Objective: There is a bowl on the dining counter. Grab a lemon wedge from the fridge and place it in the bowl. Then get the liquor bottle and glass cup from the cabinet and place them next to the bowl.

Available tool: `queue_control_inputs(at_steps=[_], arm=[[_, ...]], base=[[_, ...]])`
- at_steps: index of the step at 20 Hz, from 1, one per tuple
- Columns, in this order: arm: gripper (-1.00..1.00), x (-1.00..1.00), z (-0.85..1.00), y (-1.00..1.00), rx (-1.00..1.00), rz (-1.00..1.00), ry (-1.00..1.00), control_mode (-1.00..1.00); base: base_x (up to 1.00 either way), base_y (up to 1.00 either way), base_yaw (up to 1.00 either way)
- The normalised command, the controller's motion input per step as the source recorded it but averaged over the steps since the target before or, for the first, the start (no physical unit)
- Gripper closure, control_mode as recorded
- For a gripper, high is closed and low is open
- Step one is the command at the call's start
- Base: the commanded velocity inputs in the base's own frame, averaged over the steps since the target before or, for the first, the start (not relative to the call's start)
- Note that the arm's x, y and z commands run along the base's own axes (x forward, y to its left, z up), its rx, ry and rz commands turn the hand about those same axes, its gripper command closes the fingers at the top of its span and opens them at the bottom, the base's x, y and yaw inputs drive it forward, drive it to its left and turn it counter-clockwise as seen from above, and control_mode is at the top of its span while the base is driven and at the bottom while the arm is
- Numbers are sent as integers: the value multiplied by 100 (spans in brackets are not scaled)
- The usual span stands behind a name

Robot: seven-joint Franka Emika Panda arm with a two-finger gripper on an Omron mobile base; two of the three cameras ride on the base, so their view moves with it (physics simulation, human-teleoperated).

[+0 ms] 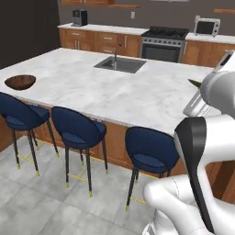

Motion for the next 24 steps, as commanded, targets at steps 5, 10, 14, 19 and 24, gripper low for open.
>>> queue_control_inputs(at_steps=[5,10,14,19,24], arm=[[100,0,0,0,0,0,0,100],[100,0,0,0,0,0,0,100],[100,0,0,0,0,0,0,100],[100,0,0,0,0,0,0,100],[100,0,0,0,0,0,0,100]], base=[[13,100,-42],[0,100,-38],[0,100,-35],[0,100,-34],[0,100,-34]])
